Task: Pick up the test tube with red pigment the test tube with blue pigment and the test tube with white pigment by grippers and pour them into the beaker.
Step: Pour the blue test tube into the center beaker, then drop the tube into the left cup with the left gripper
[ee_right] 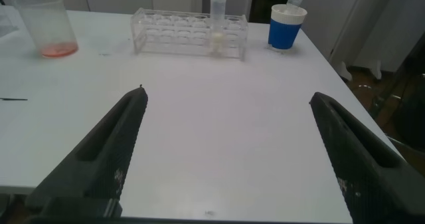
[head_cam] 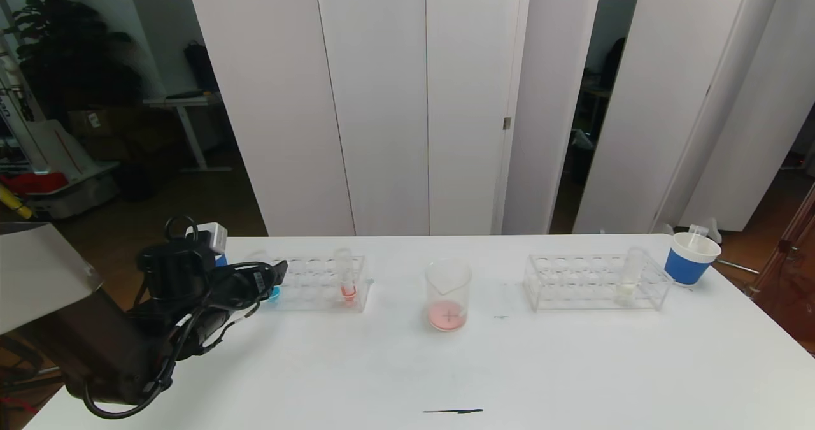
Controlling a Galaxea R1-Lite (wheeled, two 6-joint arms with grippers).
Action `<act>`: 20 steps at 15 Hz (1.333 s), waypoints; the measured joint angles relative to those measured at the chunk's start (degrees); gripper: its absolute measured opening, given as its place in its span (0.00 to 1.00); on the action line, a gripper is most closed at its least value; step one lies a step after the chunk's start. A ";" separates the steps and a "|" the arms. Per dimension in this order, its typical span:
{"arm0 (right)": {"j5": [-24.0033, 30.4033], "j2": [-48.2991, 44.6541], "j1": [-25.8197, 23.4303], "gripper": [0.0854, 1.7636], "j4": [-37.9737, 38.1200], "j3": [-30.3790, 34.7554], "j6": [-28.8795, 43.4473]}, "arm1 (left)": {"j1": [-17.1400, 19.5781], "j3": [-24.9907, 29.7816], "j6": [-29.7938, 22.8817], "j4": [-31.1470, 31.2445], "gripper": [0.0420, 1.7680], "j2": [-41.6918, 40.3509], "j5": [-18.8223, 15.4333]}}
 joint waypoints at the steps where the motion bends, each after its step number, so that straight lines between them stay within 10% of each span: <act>1: 0.00 0.00 0.00 0.99 0.00 0.00 0.00 | 0.00 -0.89 -0.30 0.01 0.99 0.45 1.02; 12: 0.00 0.00 0.00 0.99 0.00 0.00 0.00 | 0.02 -4.14 -2.10 -0.88 0.99 5.38 2.45; 14: 0.00 0.00 0.00 0.99 0.00 0.00 0.00 | 0.24 -4.47 -1.85 -0.77 0.76 5.68 2.65; 16: 0.02 0.00 -0.02 0.99 0.02 0.00 0.02 | 0.00 -4.63 -1.60 -0.66 0.29 5.81 2.17; 20: 0.00 0.00 0.07 0.99 0.00 0.00 0.00 | -0.01 -4.58 -1.41 -0.74 0.32 5.85 2.29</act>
